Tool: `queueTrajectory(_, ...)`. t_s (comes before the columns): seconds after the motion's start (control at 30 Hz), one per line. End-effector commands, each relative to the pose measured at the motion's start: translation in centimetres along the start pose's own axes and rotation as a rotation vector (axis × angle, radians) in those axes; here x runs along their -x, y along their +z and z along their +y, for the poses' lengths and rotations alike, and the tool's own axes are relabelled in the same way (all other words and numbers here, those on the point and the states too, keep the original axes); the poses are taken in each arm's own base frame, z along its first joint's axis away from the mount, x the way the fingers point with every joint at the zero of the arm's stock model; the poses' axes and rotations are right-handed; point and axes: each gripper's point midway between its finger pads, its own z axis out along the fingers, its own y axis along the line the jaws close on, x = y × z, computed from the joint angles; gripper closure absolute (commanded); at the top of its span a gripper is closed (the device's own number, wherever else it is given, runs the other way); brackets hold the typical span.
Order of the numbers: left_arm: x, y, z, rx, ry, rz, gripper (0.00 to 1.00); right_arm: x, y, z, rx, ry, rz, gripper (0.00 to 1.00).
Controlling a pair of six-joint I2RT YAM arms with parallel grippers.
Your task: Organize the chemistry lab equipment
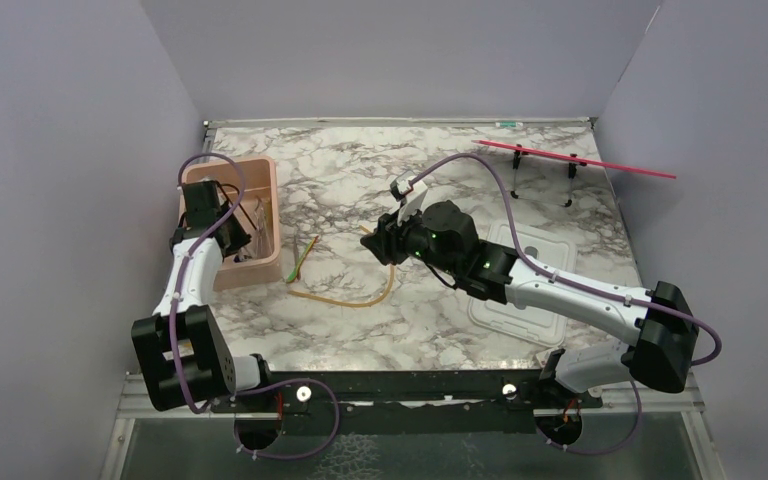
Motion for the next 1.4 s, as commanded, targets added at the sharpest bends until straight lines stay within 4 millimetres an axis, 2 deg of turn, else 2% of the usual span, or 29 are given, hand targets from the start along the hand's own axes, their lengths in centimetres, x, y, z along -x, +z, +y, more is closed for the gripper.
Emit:
queueTrajectory(0.0,2.4,-1.6,1.5,0.088,-0.020,-0.092,0.76,1.1,-0.2,0.3,0.017,0.015,-0.040,0.59)
queueTrajectory(0.07,2.5,-1.7,1.8,0.107,-0.024,-0.102,0.72,1.1,-0.2,0.3,0.018,0.016,-0.037,0.59)
queueTrajectory(0.23,2.3,-1.7,2.7,0.162,-0.038,-0.097,0.52,1.1,-0.2,0.3,0.015,0.016,-0.036,0.59)
queueTrajectory(0.37,3.1,-2.3,3.1,0.192,-0.068,-0.126,0.45,0.6,-0.1,0.1,0.008,0.017,-0.022,0.59)
queueTrajectory(0.6,5.8,-6.3,2.4,0.169,-0.092,-0.249,0.40,-0.8,0.9,0.0,0.003,0.028,0.032,0.59)
queueTrajectory(0.7,7.0,-8.5,0.3,0.058,-0.073,-0.288,0.40,-1.6,1.6,0.1,0.000,0.039,0.065,0.59)
queueTrajectory(0.83,7.6,-12.0,-4.6,-0.199,0.013,-0.320,0.40,-2.3,2.4,-0.3,-0.032,0.072,0.092,0.59)
queueTrajectory(1.0,6.9,-15.2,-10.4,-0.473,0.149,-0.307,0.40,-2.8,3.0,-2.2,-0.156,0.142,0.094,0.59)
queueTrajectory(1.03,6.6,-15.4,-11.2,-0.508,0.168,-0.299,0.40,-3.5,2.9,-3.0,-0.196,0.162,0.118,0.59)
queueTrajectory(1.13,4.9,-15.4,-14.1,-0.587,0.244,-0.254,0.46,-4.6,2.7,-4.9,-0.284,0.243,0.144,0.61)
queueTrajectory(1.23,2.6,-14.4,-16.7,-0.598,0.313,-0.186,0.53,-5.5,2.2,-6.4,-0.336,0.321,0.162,0.62)
queueTrajectory(1.37,-0.1,-11.8,-17.9,-0.537,0.367,-0.103,0.56,-6.0,1.1,-7.2,-0.367,0.363,0.155,0.63)
